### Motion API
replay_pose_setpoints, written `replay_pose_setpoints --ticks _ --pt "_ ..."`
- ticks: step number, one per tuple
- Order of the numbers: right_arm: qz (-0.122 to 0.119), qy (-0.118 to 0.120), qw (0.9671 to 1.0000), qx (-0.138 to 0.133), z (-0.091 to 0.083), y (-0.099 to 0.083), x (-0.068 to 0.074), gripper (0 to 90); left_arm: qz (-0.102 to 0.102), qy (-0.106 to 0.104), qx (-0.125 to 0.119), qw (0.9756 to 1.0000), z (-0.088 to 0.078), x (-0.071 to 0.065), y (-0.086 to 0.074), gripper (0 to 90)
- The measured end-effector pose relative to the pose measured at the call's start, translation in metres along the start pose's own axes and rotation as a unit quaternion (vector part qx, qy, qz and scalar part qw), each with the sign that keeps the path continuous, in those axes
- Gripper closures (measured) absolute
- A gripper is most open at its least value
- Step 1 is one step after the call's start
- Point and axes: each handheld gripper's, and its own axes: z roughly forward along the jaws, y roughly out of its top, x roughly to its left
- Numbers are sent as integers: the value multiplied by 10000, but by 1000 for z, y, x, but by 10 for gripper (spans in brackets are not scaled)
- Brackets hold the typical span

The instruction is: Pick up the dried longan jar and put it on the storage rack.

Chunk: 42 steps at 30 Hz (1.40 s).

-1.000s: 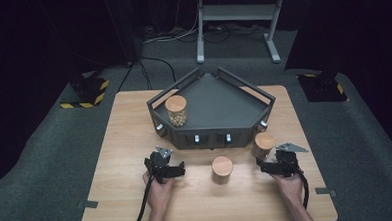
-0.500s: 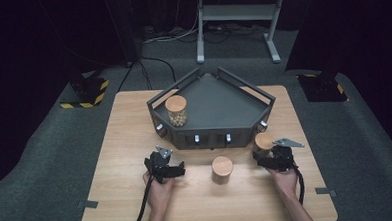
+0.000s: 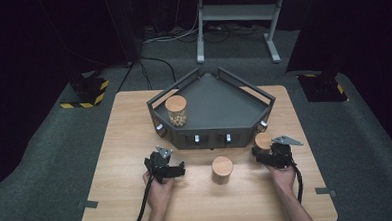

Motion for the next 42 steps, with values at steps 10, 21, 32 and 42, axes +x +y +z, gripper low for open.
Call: replay_pose_setpoints --ticks 10,21,32,42 --pt "-194 -155 9997 -62 2 -1 7 226 -3 1 -1 10000 0 0 0 28" --pt "-324 -225 9991 -159 -1 -2 10 251 -1 1 0 10000 0 0 0 28" --pt "-190 -66 9997 -138 -2 0 2 253 1 3 0 10000 0 0 0 28" --pt "-189 41 9998 -107 -6 5 -1 253 -2 3 -1 10000 0 0 0 28"
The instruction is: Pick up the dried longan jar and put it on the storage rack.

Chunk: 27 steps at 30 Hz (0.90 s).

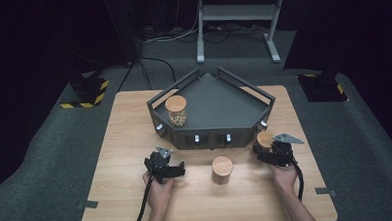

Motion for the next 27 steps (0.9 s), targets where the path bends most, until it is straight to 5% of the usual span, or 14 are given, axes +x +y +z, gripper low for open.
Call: replay_pose_setpoints --ticks 10,27 --pt "63 97 9999 -50 -7 3 -6 253 1 -1 1 10000 0 0 0 28" --pt "-251 155 9995 -114 -26 18 -8 253 0 -1 0 10000 0 0 0 28"
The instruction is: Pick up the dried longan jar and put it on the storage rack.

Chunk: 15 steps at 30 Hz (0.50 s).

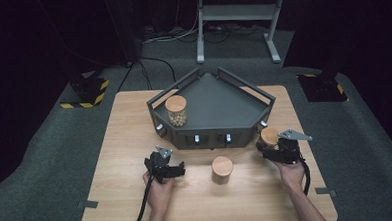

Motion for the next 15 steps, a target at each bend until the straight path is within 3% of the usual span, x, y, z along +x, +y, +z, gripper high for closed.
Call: replay_pose_setpoints --ticks 15 --pt "-138 204 9997 -94 -13 18 0 253 -2 -1 -1 10000 0 0 0 28"
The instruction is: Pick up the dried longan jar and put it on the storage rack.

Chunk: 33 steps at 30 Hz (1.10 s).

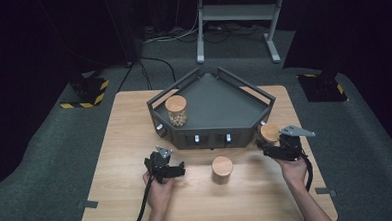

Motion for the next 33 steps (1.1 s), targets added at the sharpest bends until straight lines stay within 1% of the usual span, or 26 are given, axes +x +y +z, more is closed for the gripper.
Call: replay_pose_setpoints --ticks 4,12,20,24,30,33 --pt "9 14 9999 -130 -7 5 -2 253 1 0 1 10000 0 0 0 28" --pt "-57 -5 9999 -152 -16 22 -1 253 2 0 1 10000 0 0 0 28" --pt "0 49 9999 -152 -19 37 -1 253 4 0 2 10000 0 0 0 28" --pt "-48 75 9998 -169 -20 46 0 253 2 0 0 10000 0 0 0 28" --pt "-27 126 9997 -218 -22 58 -1 253 2 0 0 10000 0 0 0 28" --pt "-60 136 9996 -223 -22 65 0 253 2 0 0 10000 0 0 0 28"
